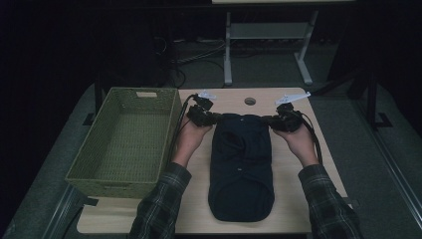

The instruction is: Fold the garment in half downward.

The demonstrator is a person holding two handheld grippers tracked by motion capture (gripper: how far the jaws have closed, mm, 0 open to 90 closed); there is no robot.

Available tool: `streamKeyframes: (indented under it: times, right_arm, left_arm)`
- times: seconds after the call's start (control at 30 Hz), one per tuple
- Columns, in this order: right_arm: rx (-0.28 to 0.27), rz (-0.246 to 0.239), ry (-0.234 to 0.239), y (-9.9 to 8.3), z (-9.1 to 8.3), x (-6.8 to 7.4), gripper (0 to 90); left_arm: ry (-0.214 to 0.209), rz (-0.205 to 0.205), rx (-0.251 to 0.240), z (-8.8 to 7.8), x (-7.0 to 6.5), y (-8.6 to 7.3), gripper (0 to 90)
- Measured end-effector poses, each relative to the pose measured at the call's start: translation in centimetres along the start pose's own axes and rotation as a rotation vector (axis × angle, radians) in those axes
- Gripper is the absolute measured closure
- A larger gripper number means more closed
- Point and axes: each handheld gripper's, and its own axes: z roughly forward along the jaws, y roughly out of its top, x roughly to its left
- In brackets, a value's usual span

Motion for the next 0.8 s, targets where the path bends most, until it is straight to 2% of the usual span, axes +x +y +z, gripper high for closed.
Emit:
streamKeyframes:
  times: [0.13,0.3,0.5,0.67,0.8]
  right_arm:
    - [-0.030,-0.015,-0.002,0.8,-1.0,0.2,82.4]
    - [-0.083,-0.041,-0.017,1.8,-2.4,0.6,82.4]
    - [-0.101,-0.058,-0.023,1.7,-3.0,1.1,82.5]
    - [-0.120,-0.066,-0.012,0.9,-3.4,1.7,82.5]
    - [-0.125,-0.080,-0.011,0.0,-3.6,2.4,82.5]
  left_arm:
    - [0.017,0.016,-0.027,-1.0,-0.4,0.8,82.1]
    - [0.036,0.034,-0.082,-2.4,-1.0,1.7,82.0]
    - [0.029,0.038,-0.081,-3.1,-1.7,1.5,82.0]
    - [0.038,0.086,-0.090,-4.0,-2.7,0.9,82.1]
    - [0.064,0.137,-0.086,-4.4,-3.8,0.3,82.2]
